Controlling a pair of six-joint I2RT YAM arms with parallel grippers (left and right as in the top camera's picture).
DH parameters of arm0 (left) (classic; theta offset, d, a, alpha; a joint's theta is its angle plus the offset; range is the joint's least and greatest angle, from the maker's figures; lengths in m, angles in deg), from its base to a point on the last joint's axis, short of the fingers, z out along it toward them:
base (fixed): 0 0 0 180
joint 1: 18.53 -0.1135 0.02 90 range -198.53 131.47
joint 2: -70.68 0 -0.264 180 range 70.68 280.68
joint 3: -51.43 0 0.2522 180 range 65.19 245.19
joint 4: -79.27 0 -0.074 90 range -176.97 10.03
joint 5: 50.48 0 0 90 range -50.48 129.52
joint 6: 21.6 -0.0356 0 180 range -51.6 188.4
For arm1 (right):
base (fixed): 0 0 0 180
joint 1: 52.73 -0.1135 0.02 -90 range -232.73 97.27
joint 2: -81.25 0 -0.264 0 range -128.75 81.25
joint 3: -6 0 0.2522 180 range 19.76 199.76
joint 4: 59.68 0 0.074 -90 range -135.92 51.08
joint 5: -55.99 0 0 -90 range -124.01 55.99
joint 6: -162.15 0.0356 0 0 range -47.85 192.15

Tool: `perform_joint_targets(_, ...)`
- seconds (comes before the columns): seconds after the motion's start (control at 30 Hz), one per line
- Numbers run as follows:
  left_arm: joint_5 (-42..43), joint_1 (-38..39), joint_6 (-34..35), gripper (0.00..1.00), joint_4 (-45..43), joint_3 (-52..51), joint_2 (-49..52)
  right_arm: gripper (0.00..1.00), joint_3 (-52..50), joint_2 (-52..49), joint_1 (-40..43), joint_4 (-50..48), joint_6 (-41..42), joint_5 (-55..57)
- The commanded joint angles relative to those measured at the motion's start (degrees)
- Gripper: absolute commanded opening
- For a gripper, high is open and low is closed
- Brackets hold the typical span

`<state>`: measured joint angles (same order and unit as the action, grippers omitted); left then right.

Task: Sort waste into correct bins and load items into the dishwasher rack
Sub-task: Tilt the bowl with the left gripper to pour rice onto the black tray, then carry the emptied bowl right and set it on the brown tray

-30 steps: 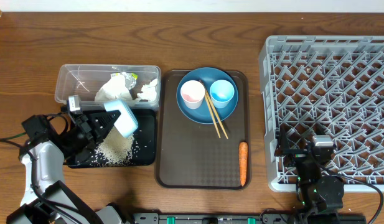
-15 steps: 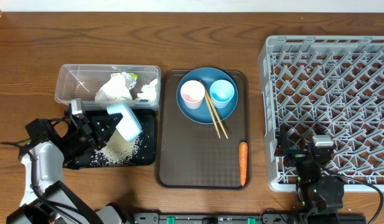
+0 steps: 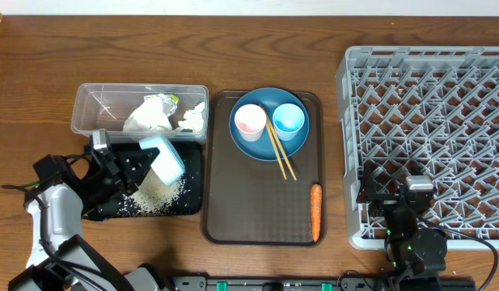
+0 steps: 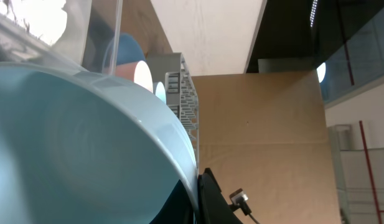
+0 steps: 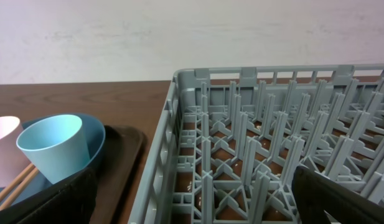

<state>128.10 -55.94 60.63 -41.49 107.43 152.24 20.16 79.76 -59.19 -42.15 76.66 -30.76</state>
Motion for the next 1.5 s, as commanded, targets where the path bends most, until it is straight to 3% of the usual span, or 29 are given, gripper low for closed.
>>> perform_joint_targets(0.0, 1.14, -0.66, -1.14, 0.06, -1.88, 1.07, 0.0, 0.99, -0.09, 0.0, -0.48, 0.2, -0.33, 0.37)
perform_joint_targets(0.07, 1.57, -0.81, 1.66, 0.06, 0.83, 1.07, 0.0, 0.99, -0.09, 0.0, -0.48, 0.2, -0.33, 0.37)
perform_joint_targets(0.13, 1.53, -0.61, -0.87, 0.06, 4.11, 1.07, -0.02, 0.99, -0.09, 0.0, -0.48, 0.2, -0.33, 0.37)
perform_joint_targets(0.23, 0.7, -1.09, -2.08, 0.06, 0.44, 1.07, 0.0, 0.99, -0.09, 0.0, -0.48, 0.2, -0.33, 0.37)
perform_joint_targets(0.53, -1.01, -1.09, -0.42, 0.06, 0.74, 1.88, -0.15, 0.99, -0.09, 0.0, -0.48, 0.2, -0.33, 0.37)
perform_joint_targets(0.7, -6.51, -0.94, 3.69, 0.06, 0.74, 4.48, -3.21, 0.99, -0.09, 0.0, -0.48, 0.2, -0.33, 0.37)
perform_joint_targets(0.9, -18.84, 1.55, 9.57, 0.06, 0.7, 5.9, -12.85, 0.99, -0.09, 0.0, -0.48, 0.2, -0.33, 0.37)
perform_joint_targets(1.17, -36.0, 13.25, 16.15, 0.06, 0.92, 5.9, -26.88, 0.99, -0.09, 0.0, -0.48, 0.2, -0.33, 0.37)
perform_joint_targets(1.47, -50.82, 33.27, 20.76, 0.06, 0.94, 5.88, -31.45, 0.99, -0.09, 0.0, -0.48, 0.2, -0.33, 0.37)
